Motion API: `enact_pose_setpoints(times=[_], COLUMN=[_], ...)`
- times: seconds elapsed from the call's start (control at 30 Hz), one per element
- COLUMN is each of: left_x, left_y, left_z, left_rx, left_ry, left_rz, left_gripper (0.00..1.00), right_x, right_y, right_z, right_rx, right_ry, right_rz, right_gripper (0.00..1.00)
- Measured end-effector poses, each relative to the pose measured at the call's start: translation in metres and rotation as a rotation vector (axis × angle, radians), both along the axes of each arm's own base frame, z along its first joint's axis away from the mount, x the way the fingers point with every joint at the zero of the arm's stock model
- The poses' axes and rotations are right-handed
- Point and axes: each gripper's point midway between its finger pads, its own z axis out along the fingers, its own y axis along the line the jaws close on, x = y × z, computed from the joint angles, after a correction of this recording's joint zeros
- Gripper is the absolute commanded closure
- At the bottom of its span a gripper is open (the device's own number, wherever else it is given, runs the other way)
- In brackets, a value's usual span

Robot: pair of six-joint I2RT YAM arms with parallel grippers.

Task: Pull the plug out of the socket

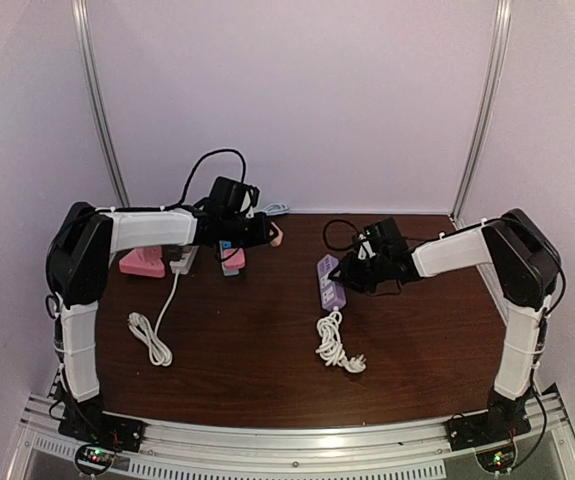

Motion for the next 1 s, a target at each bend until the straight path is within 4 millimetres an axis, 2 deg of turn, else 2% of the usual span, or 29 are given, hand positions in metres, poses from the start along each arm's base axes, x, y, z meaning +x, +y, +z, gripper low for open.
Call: enact_pose_setpoints(times=[0.17, 0.27, 0.4, 0.53, 0.8, 1.0], left_x=[0.027, 0.043, 0.058, 0.068, 0.073, 0.070], left_y=[-0.012, -0.027, -0.045, -0.060, -0.083, -0.096], left_z=[-0.021, -0.029, -0.039, -0.052, -0.071, -0.073], left_rx=[0.029, 0.014, -0.026, -0.078, -0.124, -0.148], left_ry=[0.017, 0.018, 0.026, 0.052, 0.084, 0.096], left_rz=[-0.004, -0.019, -0.041, -0.049, -0.062, -0.072], left_gripper=[0.82, 0.82, 0.82, 0.81, 0.76, 0.70], right_x=[-0.002, -0.002, -0.004, -0.011, -0.018, -0.020], right_y=[-0.026, -0.040, -0.053, -0.066, -0.077, -0.087], right_z=[-0.002, -0.002, -0.003, -0.017, -0.012, 0.005], right_rx=[0.033, 0.048, 0.058, 0.031, 0.011, -0.030], right_ry=[0.009, 0.012, 0.015, 0.040, 0.026, -0.012], right_rz=[-0.010, -0.013, -0.022, -0.027, -0.026, -0.045], right_gripper=[0.75, 0.68, 0.53, 0.38, 0.20, 0.15])
